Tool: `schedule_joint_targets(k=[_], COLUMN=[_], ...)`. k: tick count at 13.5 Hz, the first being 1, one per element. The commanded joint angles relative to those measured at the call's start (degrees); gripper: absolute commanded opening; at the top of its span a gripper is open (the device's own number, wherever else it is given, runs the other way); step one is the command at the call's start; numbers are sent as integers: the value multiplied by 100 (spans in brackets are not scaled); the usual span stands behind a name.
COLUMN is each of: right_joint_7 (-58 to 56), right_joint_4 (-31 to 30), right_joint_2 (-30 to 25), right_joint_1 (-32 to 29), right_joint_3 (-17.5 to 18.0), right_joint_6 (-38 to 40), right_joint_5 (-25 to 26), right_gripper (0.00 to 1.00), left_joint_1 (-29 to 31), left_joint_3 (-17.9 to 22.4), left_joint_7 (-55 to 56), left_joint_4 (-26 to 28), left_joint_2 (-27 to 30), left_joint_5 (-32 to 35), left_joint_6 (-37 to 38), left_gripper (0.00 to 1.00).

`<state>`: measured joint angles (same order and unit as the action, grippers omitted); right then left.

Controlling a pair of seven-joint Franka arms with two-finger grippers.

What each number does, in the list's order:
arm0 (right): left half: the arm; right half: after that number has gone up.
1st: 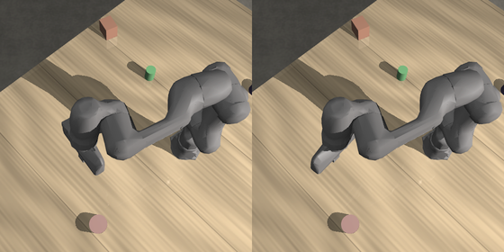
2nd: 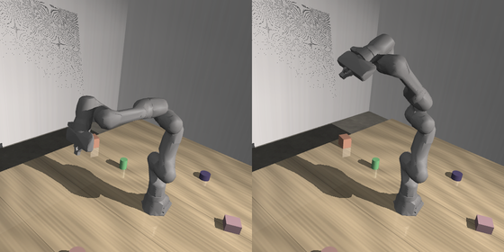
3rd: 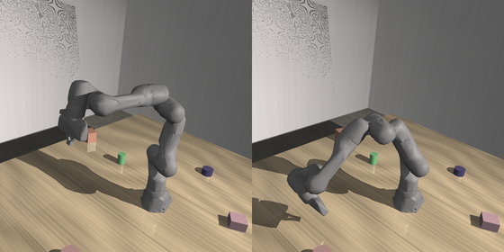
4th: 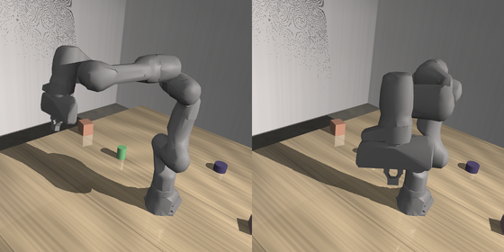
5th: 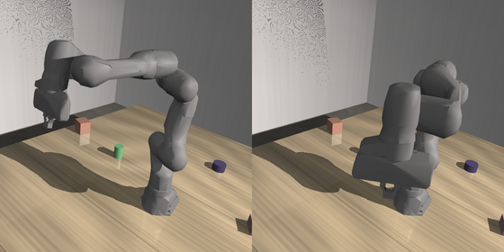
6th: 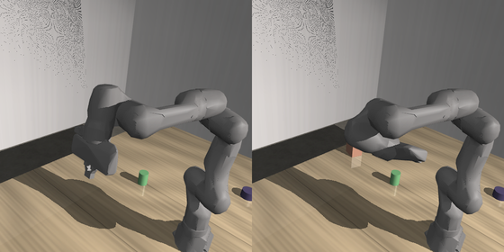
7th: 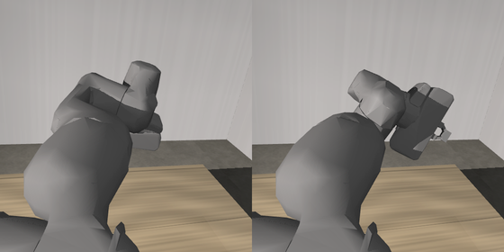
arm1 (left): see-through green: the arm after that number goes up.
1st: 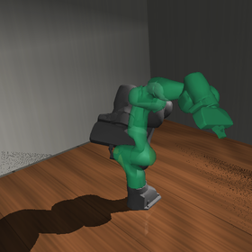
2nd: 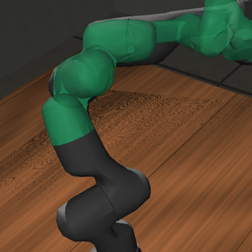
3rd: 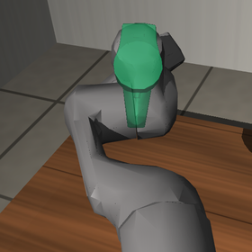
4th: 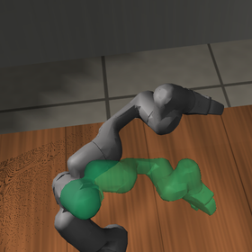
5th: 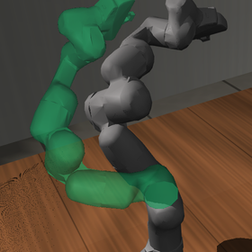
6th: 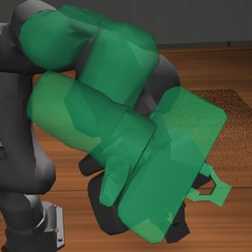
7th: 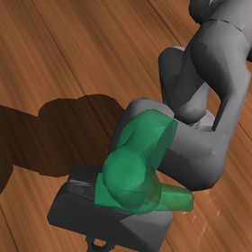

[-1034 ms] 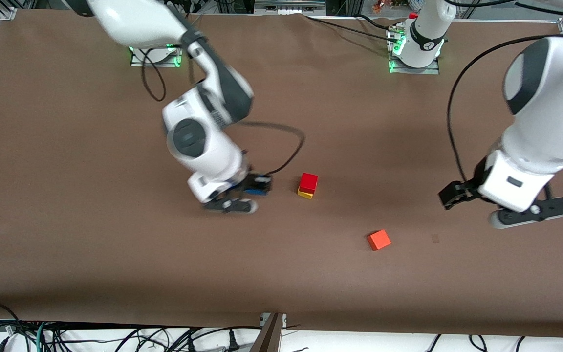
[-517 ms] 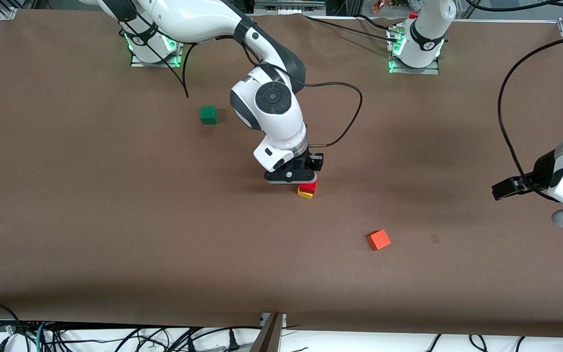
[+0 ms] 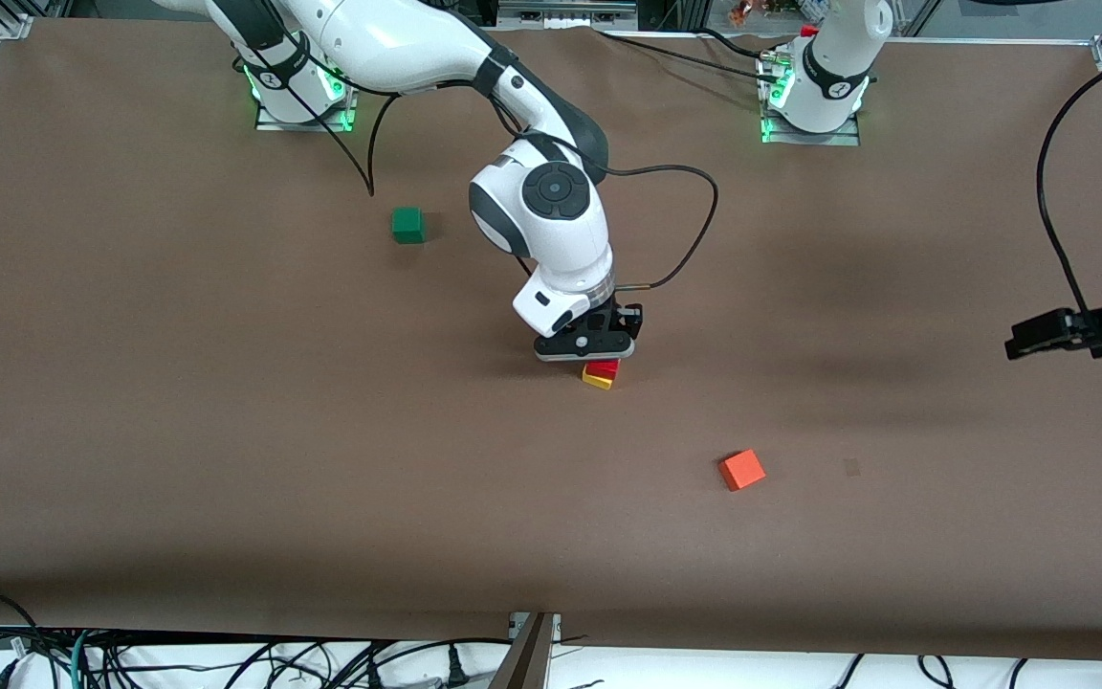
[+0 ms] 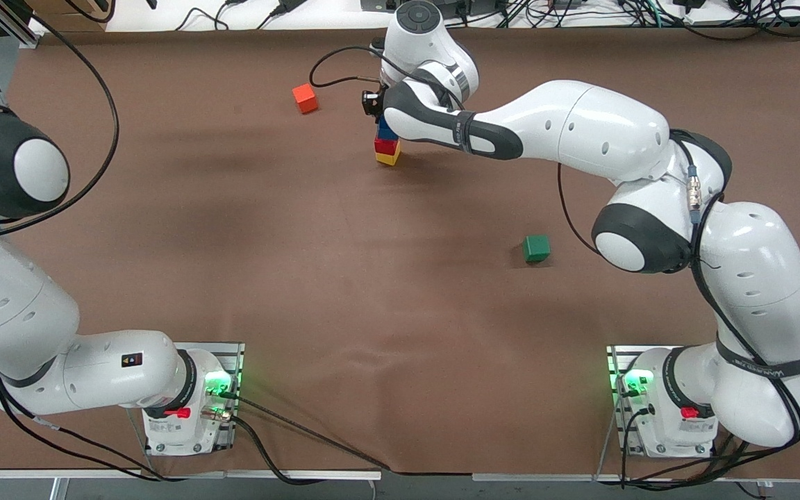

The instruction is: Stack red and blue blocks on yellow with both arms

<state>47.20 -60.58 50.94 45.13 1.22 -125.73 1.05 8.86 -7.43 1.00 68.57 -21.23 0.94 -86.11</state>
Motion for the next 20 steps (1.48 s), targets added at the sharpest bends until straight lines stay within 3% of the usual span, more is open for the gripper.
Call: schedule_joint_targets(k=[1,4,16,20], right_joint_7=[79,79,97,202], right_joint_4=[249,249,249,240], right_joint_2=[180,224,356,364], right_joint_1=[66,102,128,128], right_joint_3=[-69,-87,-95,-95], right_joint_6=[-57,-57,-400,-418], right_joint_5=[106,229,229,273], right_gripper=[40,40,51,70], left_joint_1=[-33,-103,2,2], left_joint_3=[13,22,13,13], left_joint_7=[-100,-83,-91,-109], left_joint_4=[1059,1885,1773,1668], left_joint_2=[794,1313,1121,1059], left_joint_5=[-147,-121,-156,-147], left_joint_6=[-195,-660,-670,-661], left_gripper=[100,100,100,100])
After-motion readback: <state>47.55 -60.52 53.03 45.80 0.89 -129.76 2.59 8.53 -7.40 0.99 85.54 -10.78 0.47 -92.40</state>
